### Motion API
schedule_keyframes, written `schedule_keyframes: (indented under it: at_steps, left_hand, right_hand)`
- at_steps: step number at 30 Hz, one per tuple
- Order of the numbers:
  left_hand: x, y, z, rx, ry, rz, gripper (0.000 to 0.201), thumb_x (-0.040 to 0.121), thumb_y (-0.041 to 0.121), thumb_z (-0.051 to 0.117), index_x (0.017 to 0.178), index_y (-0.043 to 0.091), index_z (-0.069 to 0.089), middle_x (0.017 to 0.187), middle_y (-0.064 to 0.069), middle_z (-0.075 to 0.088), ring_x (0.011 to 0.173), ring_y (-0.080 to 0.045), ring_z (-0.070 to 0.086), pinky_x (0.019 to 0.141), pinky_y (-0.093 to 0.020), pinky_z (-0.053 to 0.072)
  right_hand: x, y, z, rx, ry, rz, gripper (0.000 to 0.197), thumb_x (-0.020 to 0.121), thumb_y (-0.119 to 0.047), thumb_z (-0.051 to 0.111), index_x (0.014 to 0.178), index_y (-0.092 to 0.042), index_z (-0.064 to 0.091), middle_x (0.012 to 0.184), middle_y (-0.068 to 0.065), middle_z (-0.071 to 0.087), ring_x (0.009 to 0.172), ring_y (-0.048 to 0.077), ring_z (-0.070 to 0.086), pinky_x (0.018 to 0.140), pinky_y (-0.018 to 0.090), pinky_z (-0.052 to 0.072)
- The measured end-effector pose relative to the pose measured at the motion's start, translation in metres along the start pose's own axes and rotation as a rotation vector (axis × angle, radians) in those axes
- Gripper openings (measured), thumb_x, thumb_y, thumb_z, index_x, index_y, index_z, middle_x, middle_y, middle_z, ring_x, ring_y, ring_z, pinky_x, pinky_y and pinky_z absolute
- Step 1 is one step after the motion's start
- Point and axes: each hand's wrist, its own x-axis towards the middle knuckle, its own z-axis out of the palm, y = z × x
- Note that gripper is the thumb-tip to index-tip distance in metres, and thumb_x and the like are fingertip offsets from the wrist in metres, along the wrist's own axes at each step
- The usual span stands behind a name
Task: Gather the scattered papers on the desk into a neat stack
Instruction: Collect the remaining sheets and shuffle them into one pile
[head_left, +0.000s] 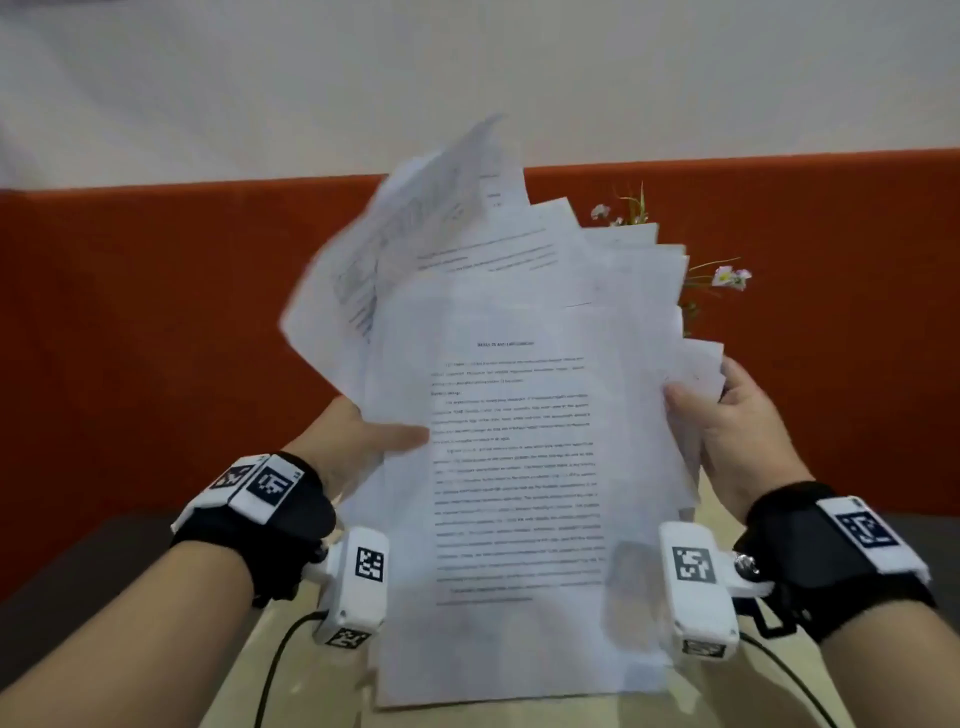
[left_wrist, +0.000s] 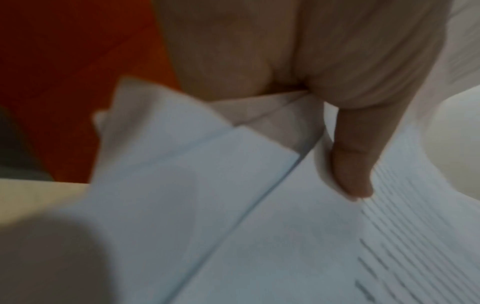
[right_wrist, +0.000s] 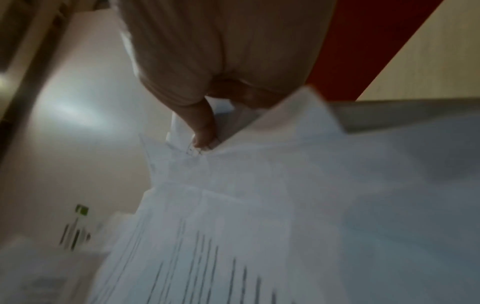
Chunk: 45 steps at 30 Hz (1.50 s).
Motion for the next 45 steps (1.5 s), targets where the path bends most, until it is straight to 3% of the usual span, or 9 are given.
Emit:
schedule_keyframes:
  at_steps: [3, 8, 13, 18, 23, 32, 36, 40, 45]
  left_hand:
    - [0.001, 0.001, 0.001, -0.11, -0.07, 0.05, 0.052, 0.064, -0.005, 0.067, 0.113, 0.011, 0.065, 0.095, 0.0, 0.079, 0.087, -0.016, 0.076, 0.074, -0.028, 0.061]
    - [0.002, 0.008, 0.007, -0.058, 0.035, 0.073, 0.042, 0.069, -0.002, 0.074, 0.108, 0.013, 0.068, 0.099, -0.006, 0.078, 0.087, -0.02, 0.076, 0.086, -0.042, 0.056]
    - [-0.001, 0.017, 0.006, -0.174, 0.148, 0.064, 0.035, 0.083, -0.006, 0.063, 0.117, 0.001, 0.063, 0.116, -0.019, 0.07, 0.099, -0.03, 0.07, 0.088, -0.042, 0.054]
    - [0.0, 0.028, 0.015, -0.205, 0.156, 0.116, 0.034, 0.08, -0.004, 0.067, 0.112, 0.005, 0.067, 0.11, -0.015, 0.074, 0.092, -0.026, 0.074, 0.087, -0.044, 0.056]
    - [-0.003, 0.036, 0.022, -0.138, 0.244, 0.195, 0.045, 0.074, 0.01, 0.078, 0.117, 0.01, 0.063, 0.103, -0.005, 0.077, 0.091, -0.022, 0.075, 0.08, -0.038, 0.058]
    - [-0.002, 0.035, 0.023, -0.148, 0.319, 0.204, 0.062, 0.072, 0.026, 0.08, 0.125, 0.007, 0.056, 0.11, -0.008, 0.074, 0.094, -0.024, 0.074, 0.07, -0.031, 0.059]
    - [-0.004, 0.035, 0.015, -0.135, 0.301, 0.211, 0.068, 0.063, 0.027, 0.086, 0.122, 0.009, 0.059, 0.11, -0.006, 0.074, 0.094, -0.021, 0.074, 0.076, -0.034, 0.06]
    - [-0.009, 0.021, 0.012, -0.096, 0.277, 0.162, 0.033, 0.076, 0.01, 0.076, 0.109, 0.011, 0.068, 0.103, -0.007, 0.077, 0.091, -0.025, 0.075, 0.086, -0.045, 0.057]
    - [-0.014, 0.023, 0.02, -0.195, 0.19, 0.166, 0.022, 0.084, 0.009, 0.069, 0.106, 0.01, 0.068, 0.099, -0.008, 0.079, 0.088, -0.026, 0.076, 0.072, -0.036, 0.061]
  right_hand:
    - [0.0, -0.002, 0.006, -0.03, 0.006, -0.061, 0.037, 0.069, -0.031, 0.074, 0.104, -0.024, 0.064, 0.115, 0.009, 0.072, 0.098, 0.025, 0.07, 0.088, 0.044, 0.055]
    - [0.006, -0.013, 0.014, -0.051, 0.083, -0.14, 0.02, 0.094, -0.022, 0.058, 0.112, -0.027, 0.063, 0.108, 0.002, 0.071, 0.083, 0.017, 0.066, 0.064, 0.033, 0.055]
    - [-0.01, 0.016, 0.01, -0.095, -0.019, 0.052, 0.114, 0.048, -0.093, 0.05, 0.14, -0.025, 0.038, 0.111, -0.008, 0.055, 0.096, 0.016, 0.057, 0.072, 0.032, 0.047]
    - [-0.006, -0.005, 0.025, -0.146, -0.11, -0.048, 0.095, 0.06, -0.048, 0.081, 0.139, -0.018, 0.037, 0.117, -0.01, 0.061, 0.101, 0.004, 0.063, 0.095, 0.031, 0.05]
    - [-0.002, -0.022, 0.038, -0.089, 0.042, -0.234, 0.054, 0.078, -0.011, 0.077, 0.128, -0.011, 0.057, 0.113, -0.001, 0.072, 0.1, 0.012, 0.071, 0.08, 0.02, 0.056]
    - [0.0, -0.03, 0.043, -0.028, 0.013, -0.257, 0.023, 0.082, -0.006, 0.072, 0.1, -0.018, 0.067, 0.08, -0.014, 0.076, 0.074, -0.004, 0.072, 0.062, 0.012, 0.054]
    - [-0.006, -0.024, 0.038, -0.003, 0.024, -0.302, 0.037, 0.077, -0.017, 0.074, 0.113, -0.016, 0.066, 0.1, -0.008, 0.074, 0.09, 0.002, 0.072, 0.078, 0.017, 0.057]
    - [-0.015, -0.001, 0.031, 0.017, 0.05, -0.234, 0.045, 0.069, -0.04, 0.078, 0.107, -0.02, 0.067, 0.096, -0.004, 0.076, 0.095, 0.018, 0.072, 0.07, 0.023, 0.056]
    - [-0.014, 0.009, 0.032, -0.006, 0.024, -0.203, 0.016, 0.083, -0.015, 0.069, 0.095, -0.024, 0.064, 0.093, -0.006, 0.072, 0.073, -0.002, 0.071, 0.06, 0.014, 0.056]
